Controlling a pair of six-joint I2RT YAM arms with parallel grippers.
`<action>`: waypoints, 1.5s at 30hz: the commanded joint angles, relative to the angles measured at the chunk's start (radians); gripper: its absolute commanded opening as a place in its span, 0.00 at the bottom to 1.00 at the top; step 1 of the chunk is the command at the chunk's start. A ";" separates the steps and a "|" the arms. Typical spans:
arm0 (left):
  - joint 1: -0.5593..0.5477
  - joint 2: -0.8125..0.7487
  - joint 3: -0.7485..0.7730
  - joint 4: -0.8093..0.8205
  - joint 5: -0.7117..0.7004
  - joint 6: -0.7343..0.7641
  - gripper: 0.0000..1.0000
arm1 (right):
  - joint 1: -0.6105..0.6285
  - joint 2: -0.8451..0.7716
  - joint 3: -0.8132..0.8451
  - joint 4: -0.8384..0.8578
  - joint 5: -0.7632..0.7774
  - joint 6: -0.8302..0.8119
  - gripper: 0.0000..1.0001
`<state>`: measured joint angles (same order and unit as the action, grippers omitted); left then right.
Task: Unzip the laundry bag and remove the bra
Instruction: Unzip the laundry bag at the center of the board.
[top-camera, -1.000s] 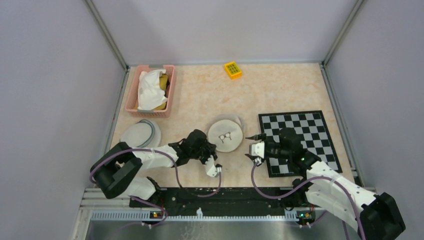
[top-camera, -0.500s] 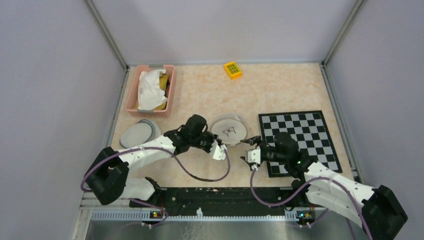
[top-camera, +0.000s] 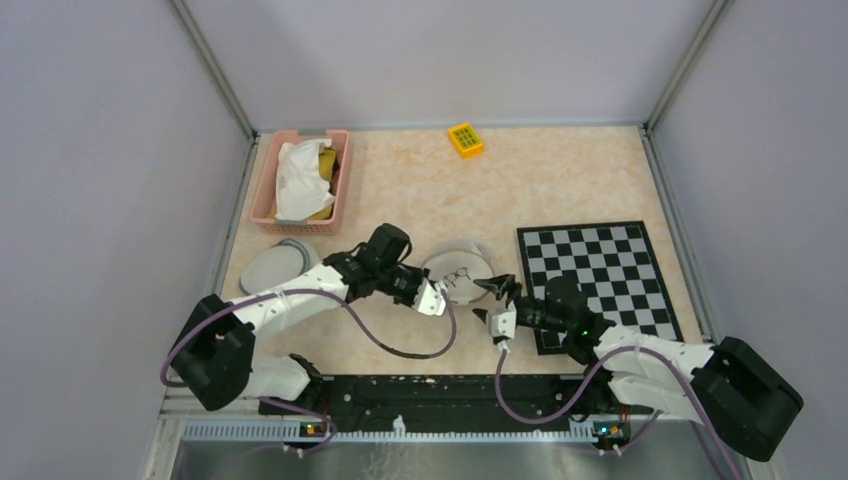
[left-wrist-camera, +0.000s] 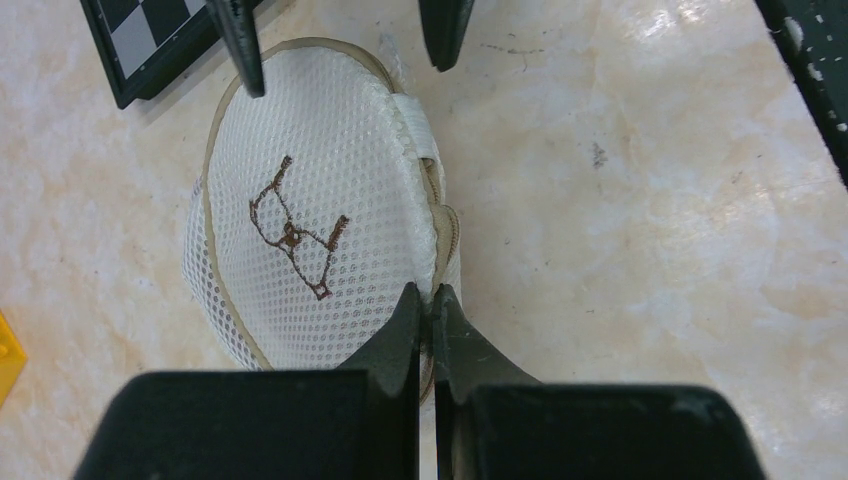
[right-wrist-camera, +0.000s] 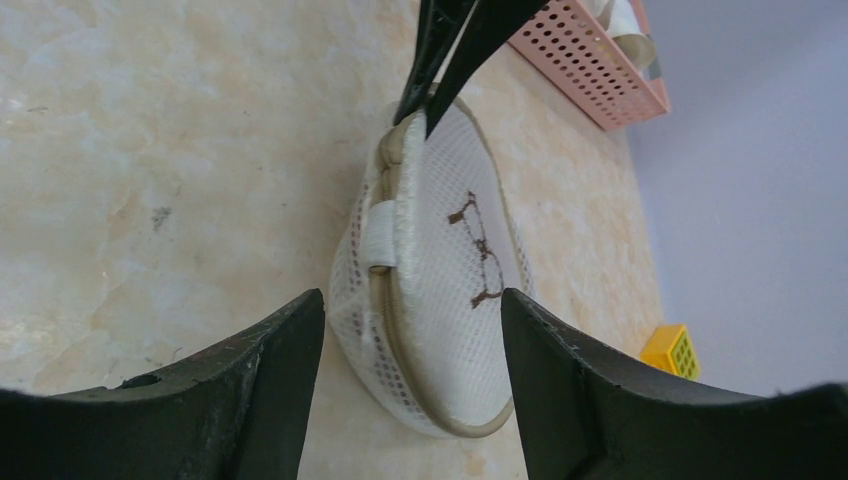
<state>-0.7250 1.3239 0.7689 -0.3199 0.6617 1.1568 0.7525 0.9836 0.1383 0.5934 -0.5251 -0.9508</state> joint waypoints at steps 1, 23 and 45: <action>0.011 -0.008 0.048 -0.047 0.100 -0.046 0.00 | 0.016 0.026 0.037 0.073 -0.031 -0.037 0.63; 0.162 -0.015 0.105 -0.006 0.303 -0.579 0.30 | 0.021 0.126 0.166 0.059 -0.032 0.085 0.00; 0.270 -0.173 -0.111 0.432 0.357 -1.089 0.75 | 0.021 0.150 0.434 -0.371 -0.097 0.550 0.00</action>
<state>-0.4488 1.1320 0.6510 -0.0204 0.9539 0.1471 0.7628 1.1202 0.5236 0.2501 -0.5812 -0.4675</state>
